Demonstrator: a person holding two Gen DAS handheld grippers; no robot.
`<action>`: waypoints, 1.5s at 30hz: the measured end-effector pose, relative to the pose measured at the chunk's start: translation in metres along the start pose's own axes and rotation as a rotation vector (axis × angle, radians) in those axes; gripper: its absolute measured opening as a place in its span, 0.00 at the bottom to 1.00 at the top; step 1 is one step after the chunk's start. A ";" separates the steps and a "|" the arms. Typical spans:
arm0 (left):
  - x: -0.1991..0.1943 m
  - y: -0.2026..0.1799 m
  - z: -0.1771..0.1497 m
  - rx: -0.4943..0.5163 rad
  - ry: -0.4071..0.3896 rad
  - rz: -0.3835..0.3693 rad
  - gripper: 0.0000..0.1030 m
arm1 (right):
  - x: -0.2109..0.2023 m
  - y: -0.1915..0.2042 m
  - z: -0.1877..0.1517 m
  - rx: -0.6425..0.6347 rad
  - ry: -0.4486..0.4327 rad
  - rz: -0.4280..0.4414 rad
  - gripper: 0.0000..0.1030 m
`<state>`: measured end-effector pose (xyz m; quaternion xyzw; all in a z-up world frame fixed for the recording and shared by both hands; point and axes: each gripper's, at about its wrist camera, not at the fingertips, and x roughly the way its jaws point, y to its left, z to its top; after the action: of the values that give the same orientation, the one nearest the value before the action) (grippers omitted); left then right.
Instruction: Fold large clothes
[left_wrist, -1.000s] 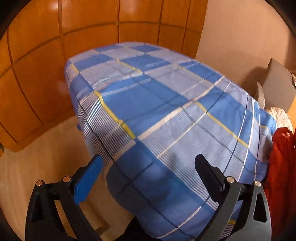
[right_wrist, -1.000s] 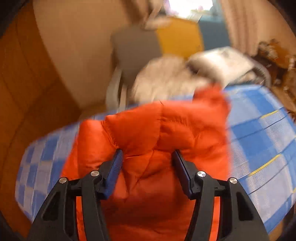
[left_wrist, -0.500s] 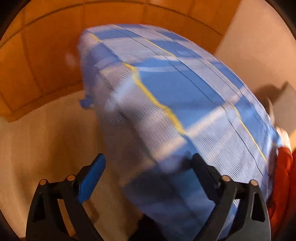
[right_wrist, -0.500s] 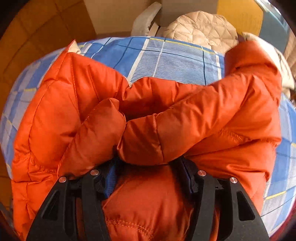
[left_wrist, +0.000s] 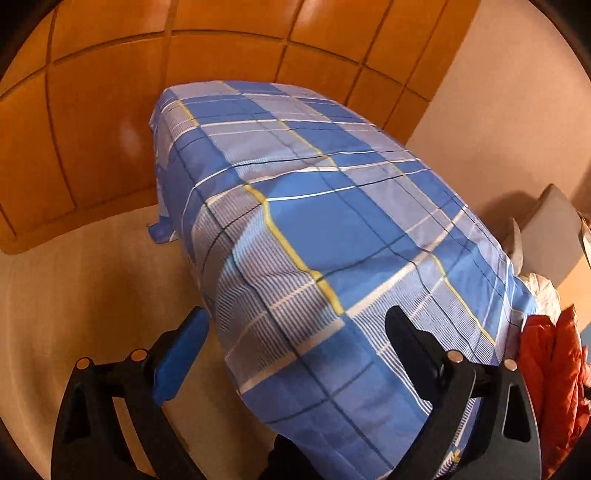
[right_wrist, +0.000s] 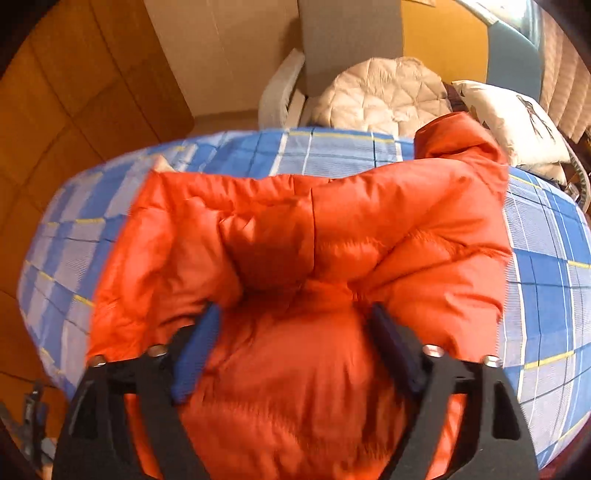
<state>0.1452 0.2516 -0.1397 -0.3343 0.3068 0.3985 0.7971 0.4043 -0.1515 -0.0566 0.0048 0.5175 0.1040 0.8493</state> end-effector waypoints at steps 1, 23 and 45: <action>-0.001 -0.003 -0.001 0.009 0.003 -0.009 0.94 | -0.006 -0.001 -0.001 0.001 -0.010 0.013 0.90; -0.032 -0.076 -0.022 0.252 -0.010 -0.209 0.96 | -0.014 0.006 -0.030 -0.028 -0.022 0.036 0.97; -0.142 -0.181 -0.095 0.671 -0.067 -0.523 0.98 | -0.148 -0.005 -0.182 0.170 -0.364 -0.303 0.97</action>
<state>0.2063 0.0334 -0.0366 -0.1098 0.2985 0.0715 0.9454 0.1789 -0.2015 -0.0116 0.0173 0.3577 -0.0710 0.9310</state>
